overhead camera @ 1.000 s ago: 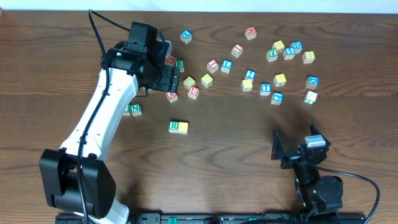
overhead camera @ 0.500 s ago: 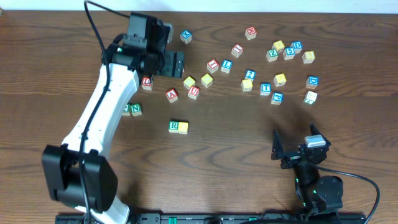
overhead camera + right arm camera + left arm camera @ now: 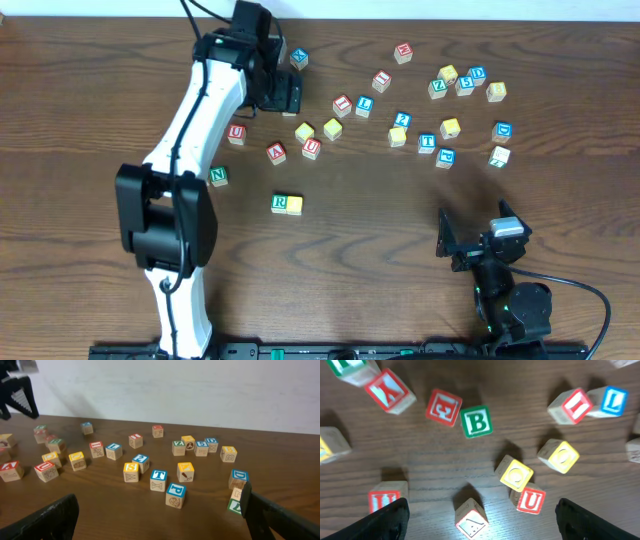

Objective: Spell out ROBOT
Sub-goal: 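Move the left gripper up to the green B block, then lower the left gripper and close it on the green B block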

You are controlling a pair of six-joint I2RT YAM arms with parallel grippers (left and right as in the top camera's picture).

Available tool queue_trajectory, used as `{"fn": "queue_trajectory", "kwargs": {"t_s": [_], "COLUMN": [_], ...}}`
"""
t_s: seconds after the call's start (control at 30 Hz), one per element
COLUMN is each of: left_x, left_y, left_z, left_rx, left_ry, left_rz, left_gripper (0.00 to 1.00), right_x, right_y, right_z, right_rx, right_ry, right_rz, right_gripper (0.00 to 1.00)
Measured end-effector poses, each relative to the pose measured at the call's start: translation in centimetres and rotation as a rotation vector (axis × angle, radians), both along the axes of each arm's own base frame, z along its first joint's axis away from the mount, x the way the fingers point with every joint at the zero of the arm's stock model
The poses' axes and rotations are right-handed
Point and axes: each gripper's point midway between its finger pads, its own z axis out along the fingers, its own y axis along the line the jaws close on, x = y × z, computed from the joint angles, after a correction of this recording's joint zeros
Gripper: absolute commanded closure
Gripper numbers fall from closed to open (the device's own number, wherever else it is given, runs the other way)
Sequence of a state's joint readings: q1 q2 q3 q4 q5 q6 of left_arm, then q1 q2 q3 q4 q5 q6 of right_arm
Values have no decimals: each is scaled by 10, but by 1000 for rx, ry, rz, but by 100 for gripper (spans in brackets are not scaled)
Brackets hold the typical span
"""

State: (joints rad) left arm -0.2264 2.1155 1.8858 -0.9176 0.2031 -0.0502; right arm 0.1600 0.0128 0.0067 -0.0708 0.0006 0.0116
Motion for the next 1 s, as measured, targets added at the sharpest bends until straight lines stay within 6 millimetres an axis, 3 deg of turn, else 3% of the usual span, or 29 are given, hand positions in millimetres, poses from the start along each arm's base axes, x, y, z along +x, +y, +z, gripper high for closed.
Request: {"fn": "queue_trajectory", "kwargs": {"t_s": [0.4, 1.0], "left_x": [1, 15], "left_y": [4, -2], "left_z": [-21, -16], "left_rx": [85, 70], "left_ry": [21, -40], "left_rz": [8, 20], "left_gripper": [8, 8], "right_x": [0, 0], "right_y": [0, 0], "right_z": [0, 0], "right_rx": [0, 0], "right_ry": [0, 0], "right_rz": [0, 0], "right_gripper": [1, 1]}}
